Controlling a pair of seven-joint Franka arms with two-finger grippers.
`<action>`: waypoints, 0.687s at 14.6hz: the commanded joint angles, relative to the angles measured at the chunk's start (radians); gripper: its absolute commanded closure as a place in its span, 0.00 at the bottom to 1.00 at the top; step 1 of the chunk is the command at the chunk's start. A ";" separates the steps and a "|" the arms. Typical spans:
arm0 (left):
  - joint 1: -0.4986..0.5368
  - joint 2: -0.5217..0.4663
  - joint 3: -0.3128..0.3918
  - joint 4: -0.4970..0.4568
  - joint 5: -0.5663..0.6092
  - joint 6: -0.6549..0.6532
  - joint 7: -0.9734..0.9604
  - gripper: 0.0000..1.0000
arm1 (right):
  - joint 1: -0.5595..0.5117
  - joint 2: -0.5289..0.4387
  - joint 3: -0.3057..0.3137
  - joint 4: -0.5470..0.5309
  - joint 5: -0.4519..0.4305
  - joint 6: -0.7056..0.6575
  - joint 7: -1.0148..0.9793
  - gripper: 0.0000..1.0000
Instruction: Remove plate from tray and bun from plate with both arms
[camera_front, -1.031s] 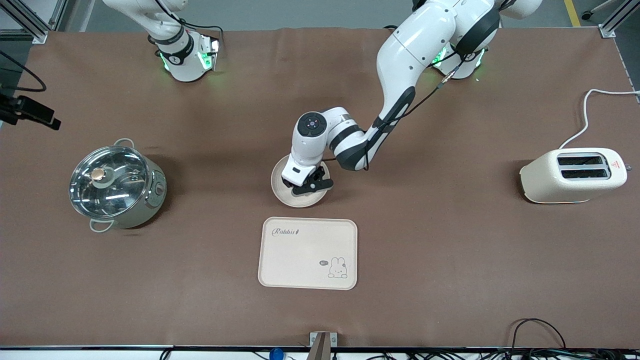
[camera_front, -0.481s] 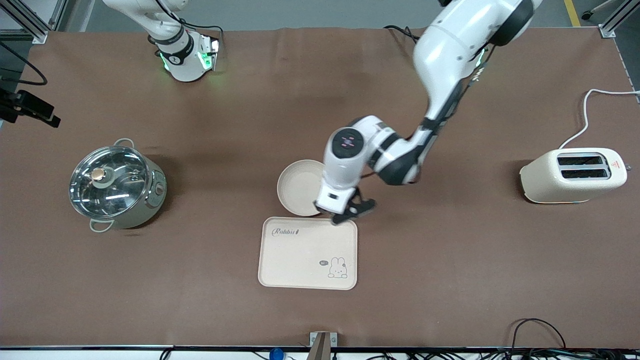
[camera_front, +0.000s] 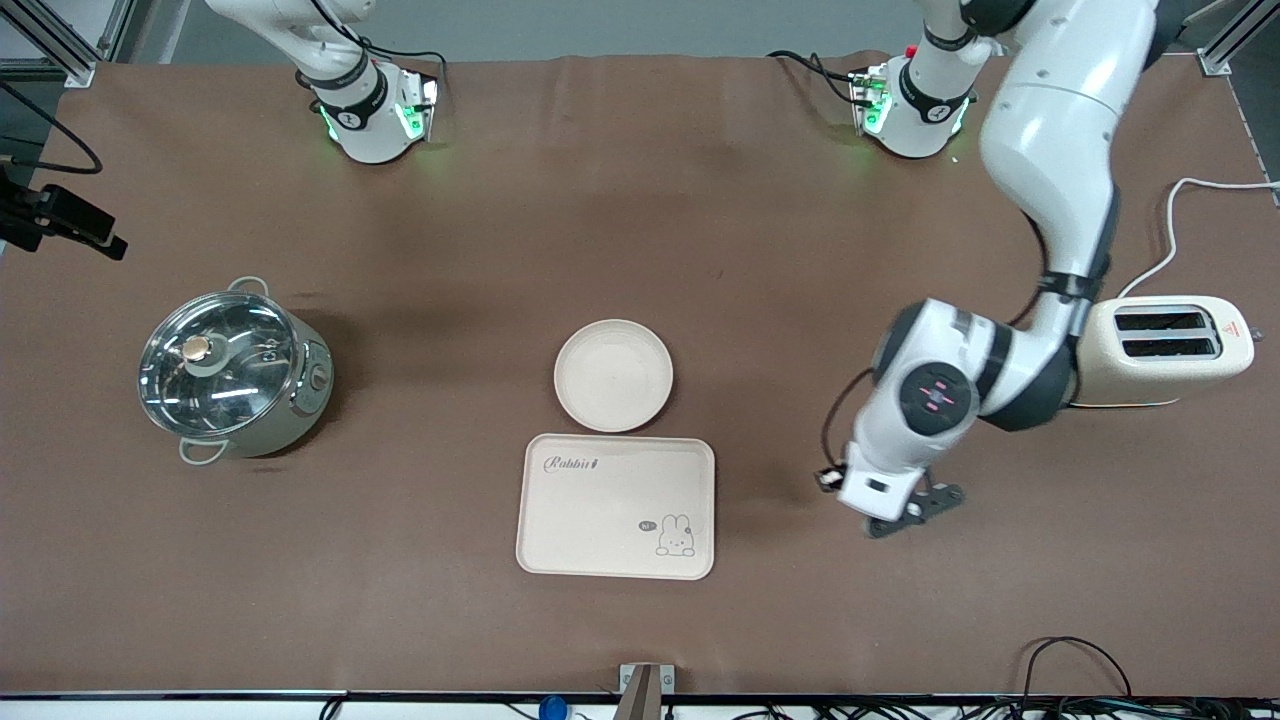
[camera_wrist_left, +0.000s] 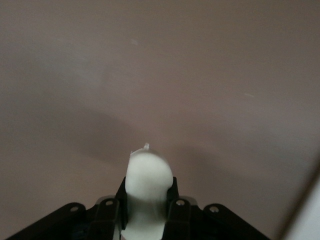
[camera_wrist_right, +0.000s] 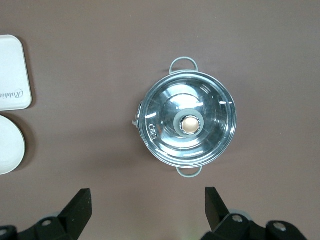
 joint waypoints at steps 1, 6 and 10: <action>0.083 0.021 -0.013 -0.017 0.019 0.009 0.078 0.61 | -0.005 -0.002 0.005 0.032 0.002 -0.011 -0.002 0.00; 0.109 0.035 -0.013 -0.061 0.005 0.009 0.068 0.35 | -0.005 0.016 0.005 0.058 0.002 -0.041 0.001 0.00; 0.115 0.016 -0.014 -0.057 0.005 -0.003 0.065 0.00 | -0.005 0.018 0.005 0.053 0.002 -0.042 0.001 0.00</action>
